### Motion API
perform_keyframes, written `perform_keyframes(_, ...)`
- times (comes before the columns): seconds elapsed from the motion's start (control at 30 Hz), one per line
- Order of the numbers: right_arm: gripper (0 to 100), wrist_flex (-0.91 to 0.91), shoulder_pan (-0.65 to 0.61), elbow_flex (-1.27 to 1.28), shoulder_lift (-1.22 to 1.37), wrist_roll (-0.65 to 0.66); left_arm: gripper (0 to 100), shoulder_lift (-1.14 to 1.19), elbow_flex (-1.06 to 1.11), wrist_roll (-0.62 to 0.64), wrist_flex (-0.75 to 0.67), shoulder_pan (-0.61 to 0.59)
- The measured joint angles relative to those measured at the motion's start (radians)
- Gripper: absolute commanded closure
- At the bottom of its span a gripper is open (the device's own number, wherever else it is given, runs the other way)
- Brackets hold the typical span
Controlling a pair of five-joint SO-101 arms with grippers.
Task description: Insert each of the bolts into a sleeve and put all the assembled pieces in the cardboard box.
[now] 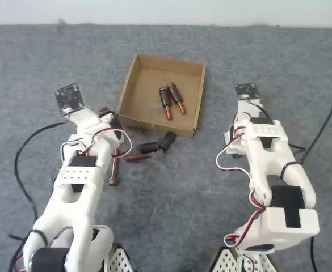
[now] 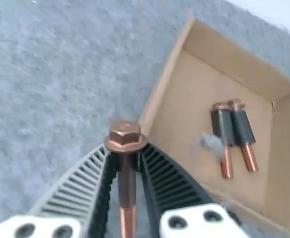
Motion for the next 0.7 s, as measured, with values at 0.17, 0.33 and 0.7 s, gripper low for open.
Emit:
perform_keyframes(0.17, 99.2, -0.068, -0.017, -0.028, 0.002, 0.000, 99, 0.000, 0.054, 0.000, -0.075, 0.002)
perform_keyframes(0.33, 99.2, -0.190, -0.012, -0.109, 0.002, 0.000, 99, 0.000, 0.064, 0.000, -0.127, -0.002)
perform_keyframes(0.7, 99.2, -0.847, -0.072, -0.123, 0.072, 0.000, 99, 0.000, 0.064, 0.000, -0.130, 0.000)
